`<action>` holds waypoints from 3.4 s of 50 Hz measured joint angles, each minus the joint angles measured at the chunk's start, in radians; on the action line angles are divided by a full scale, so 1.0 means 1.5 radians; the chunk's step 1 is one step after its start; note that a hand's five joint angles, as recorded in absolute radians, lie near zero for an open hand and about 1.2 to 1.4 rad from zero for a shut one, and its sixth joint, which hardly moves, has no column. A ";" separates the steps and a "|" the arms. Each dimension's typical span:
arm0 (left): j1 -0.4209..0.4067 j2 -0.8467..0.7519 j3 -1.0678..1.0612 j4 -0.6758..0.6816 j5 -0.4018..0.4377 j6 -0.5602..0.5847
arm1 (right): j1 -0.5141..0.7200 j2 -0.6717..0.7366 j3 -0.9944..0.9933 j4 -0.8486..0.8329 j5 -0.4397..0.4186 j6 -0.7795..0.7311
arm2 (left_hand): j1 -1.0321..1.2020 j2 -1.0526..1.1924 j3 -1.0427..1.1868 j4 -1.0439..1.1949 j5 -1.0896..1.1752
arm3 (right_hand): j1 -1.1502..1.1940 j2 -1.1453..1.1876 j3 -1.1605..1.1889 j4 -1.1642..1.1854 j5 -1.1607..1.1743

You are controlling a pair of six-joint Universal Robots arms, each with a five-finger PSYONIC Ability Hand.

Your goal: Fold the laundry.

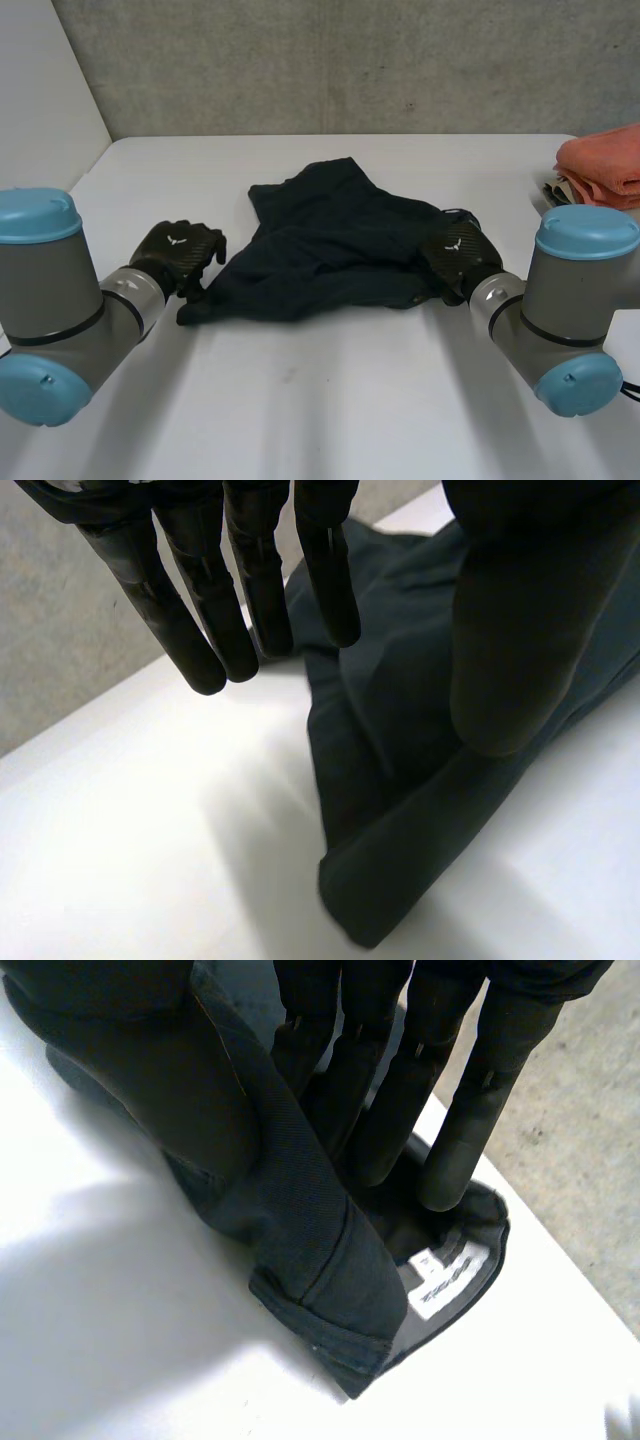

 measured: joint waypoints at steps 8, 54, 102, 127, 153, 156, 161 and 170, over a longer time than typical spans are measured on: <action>0.006 -0.048 0.032 -0.025 -0.040 0.005 | -0.007 -0.013 -0.003 0.049 0.006 0.013 | 0.000 0.000 0.000 0.001 0.000 | 0.000 0.000 0.000 0.000 0.000; -0.028 -0.102 0.083 -0.074 -0.039 0.041 | 0.108 0.092 -0.253 0.284 -0.101 -0.080 | 0.209 0.223 0.230 0.227 0.232 | -0.335 -0.373 -0.377 -0.381 -0.356; -0.057 -0.143 0.294 -0.016 -0.071 0.079 | 0.047 -0.011 -0.280 0.274 -0.045 0.072 | 0.370 0.397 0.390 0.392 0.387 | 0.015 -0.005 -0.002 -0.001 0.007; -0.059 -0.026 0.260 0.034 -0.005 -0.002 | 0.053 -0.195 -0.050 0.087 -0.038 0.123 | 0.370 0.399 0.393 0.394 0.387 | 0.015 -0.005 -0.002 -0.001 0.014; -0.045 0.035 0.016 0.085 0.030 0.033 | 0.011 -0.070 -0.131 0.329 -0.046 -0.003 | 0.370 0.399 0.394 0.394 0.387 | -0.349 -0.398 -0.403 -0.403 -0.396; -0.047 0.039 0.011 0.085 0.029 0.033 | 0.008 -0.038 -0.151 0.358 -0.053 -0.053 | 0.370 0.399 0.394 0.394 0.387 | -0.349 -0.398 -0.403 -0.403 -0.396; -0.048 0.039 0.009 0.085 0.028 0.033 | 0.004 -0.006 -0.155 0.349 -0.061 -0.120 | 0.370 0.399 0.394 0.394 0.387 | -0.349 -0.398 -0.403 -0.403 -0.396; -0.049 0.039 0.009 0.062 0.022 0.033 | -0.006 0.031 -0.140 0.286 -0.057 -0.164 | 0.370 0.399 0.394 0.394 0.387 | -0.059 -0.091 -0.103 -0.108 -0.094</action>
